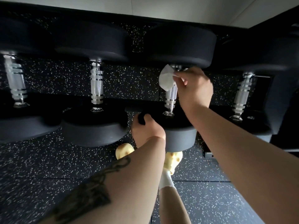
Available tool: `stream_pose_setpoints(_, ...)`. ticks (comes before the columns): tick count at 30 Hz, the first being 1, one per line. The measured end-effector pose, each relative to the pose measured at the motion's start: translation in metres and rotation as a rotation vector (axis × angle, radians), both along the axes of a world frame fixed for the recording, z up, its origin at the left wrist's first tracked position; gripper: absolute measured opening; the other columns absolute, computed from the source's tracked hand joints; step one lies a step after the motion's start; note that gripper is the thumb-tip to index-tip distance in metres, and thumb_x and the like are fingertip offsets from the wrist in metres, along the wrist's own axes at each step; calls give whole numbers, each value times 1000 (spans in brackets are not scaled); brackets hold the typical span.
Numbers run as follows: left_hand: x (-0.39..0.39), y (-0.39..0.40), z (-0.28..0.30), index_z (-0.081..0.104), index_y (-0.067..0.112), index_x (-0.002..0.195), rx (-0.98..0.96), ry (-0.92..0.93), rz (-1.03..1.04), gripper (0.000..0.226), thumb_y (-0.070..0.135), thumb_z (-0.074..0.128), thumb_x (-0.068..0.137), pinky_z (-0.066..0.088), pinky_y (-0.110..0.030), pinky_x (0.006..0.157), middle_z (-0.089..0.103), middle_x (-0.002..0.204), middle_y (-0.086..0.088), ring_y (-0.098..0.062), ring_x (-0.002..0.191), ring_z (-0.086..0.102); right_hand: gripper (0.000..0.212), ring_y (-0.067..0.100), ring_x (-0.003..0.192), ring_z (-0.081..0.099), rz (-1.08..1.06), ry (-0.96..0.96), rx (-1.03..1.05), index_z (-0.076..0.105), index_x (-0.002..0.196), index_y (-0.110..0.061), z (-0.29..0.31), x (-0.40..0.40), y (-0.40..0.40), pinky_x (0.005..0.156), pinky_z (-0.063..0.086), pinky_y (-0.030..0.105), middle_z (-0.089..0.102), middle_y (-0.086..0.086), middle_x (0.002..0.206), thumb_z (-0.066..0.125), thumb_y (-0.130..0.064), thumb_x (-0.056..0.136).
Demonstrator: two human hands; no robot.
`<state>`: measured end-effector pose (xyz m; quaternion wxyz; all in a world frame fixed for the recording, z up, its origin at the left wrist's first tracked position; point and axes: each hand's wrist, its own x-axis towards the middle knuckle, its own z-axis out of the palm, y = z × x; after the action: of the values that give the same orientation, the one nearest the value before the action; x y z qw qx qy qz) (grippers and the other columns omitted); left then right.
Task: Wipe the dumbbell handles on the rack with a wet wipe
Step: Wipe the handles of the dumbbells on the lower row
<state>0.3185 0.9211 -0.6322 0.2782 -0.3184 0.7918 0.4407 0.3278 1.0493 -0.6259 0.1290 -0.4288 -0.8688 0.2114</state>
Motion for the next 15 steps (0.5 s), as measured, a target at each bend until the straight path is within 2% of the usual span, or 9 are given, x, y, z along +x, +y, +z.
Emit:
stream_pose_setpoints(3, 0, -1, -5, 64, 26, 118, -8, 33, -20, 41, 35, 49, 81, 42, -27, 84, 67, 113, 0, -25, 101, 60, 14, 22, 68, 65, 212, 3, -26, 77, 84, -21, -3, 14, -17, 57, 51, 29, 70, -1, 94, 71, -12, 75)
stream_pose_setpoints(5, 1, -2, -7, 64, 26, 118, -14, 44, -26, 38, 33, 51, 82, 41, -26, 82, 67, 114, -2, -26, 104, 60, 14, 13, 65, 63, 266, -28, -271, 77, 84, -22, 0, 33, -24, 60, 55, 28, 70, -4, 93, 74, -11, 76)
stream_pose_setpoints(7, 1, -2, -8, 63, 26, 119, -19, 30, -24, 34, 28, 53, 87, 38, -23, 80, 67, 115, -2, -25, 104, 60, 17, 9, 69, 64, 92, -78, -601, 75, 84, -27, 7, 39, -16, 71, 55, 21, 70, -4, 88, 75, -12, 78)
stream_pose_setpoints(9, 0, -2, -9, 63, 25, 120, -13, 29, -8, 34, 27, 53, 88, 38, -23, 79, 67, 115, -2, -24, 102, 60, 21, 17, 76, 67, -128, -80, -901, 72, 80, -26, 9, 33, -3, 82, 55, 26, 71, 2, 84, 72, -6, 78)
stream_pose_setpoints(11, 1, -2, -10, 64, 25, 117, -15, 34, -5, 32, 26, 53, 88, 37, -23, 76, 68, 111, -2, -24, 94, 60, 20, 21, 79, 64, -268, -54, -1063, 67, 77, -19, 7, 23, 7, 83, 54, 31, 69, 6, 82, 66, 0, 81)
stream_pose_setpoints(13, 1, -2, -9, 65, 26, 113, -29, 38, -14, 29, 27, 52, 87, 36, -24, 74, 69, 105, -1, -23, 89, 59, 15, 23, 73, 64, -520, 142, -1209, 62, 81, -15, 4, 16, 11, 78, 55, 33, 67, 7, 79, 59, -1, 87)
stream_pose_setpoints(15, 1, -3, -9, 65, 26, 114, -26, 39, -21, 30, 28, 51, 87, 38, -25, 75, 68, 105, -1, -23, 91, 60, 12, 19, 64, 66, -782, 361, -1300, 58, 85, -13, -3, 10, 15, 72, 57, 32, 67, 7, 75, 53, -5, 92)
